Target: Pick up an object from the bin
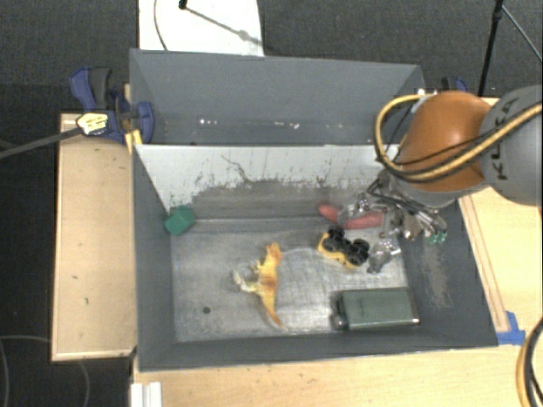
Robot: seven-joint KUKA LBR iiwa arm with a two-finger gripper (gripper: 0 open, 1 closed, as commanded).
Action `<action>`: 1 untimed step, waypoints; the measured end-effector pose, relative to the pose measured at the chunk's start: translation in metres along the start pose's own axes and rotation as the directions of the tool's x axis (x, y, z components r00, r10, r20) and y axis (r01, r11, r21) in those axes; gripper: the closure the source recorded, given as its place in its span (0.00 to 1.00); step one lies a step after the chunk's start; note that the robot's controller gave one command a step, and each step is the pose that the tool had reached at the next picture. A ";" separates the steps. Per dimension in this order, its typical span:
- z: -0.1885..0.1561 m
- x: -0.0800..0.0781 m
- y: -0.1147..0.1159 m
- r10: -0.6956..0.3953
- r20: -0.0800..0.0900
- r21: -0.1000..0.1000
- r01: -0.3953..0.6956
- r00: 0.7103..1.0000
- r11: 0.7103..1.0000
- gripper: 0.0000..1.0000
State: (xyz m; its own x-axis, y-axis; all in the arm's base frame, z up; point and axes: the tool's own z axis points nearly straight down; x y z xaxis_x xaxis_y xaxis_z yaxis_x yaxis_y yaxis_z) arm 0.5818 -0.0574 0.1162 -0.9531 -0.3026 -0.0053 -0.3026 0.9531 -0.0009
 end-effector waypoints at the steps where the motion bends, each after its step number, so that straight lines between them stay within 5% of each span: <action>1: 0.001 -0.002 0.001 -0.003 0.002 0.001 0.003 1.000 1.000 0.00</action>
Offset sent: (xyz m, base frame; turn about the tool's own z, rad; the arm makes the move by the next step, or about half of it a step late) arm -0.0134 0.0028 0.0168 -0.0078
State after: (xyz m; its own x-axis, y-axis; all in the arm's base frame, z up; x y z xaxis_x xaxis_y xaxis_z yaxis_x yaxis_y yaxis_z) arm 0.5839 -0.0558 0.1149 -0.9522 -0.3055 -0.0071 -0.3055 0.9522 -0.0017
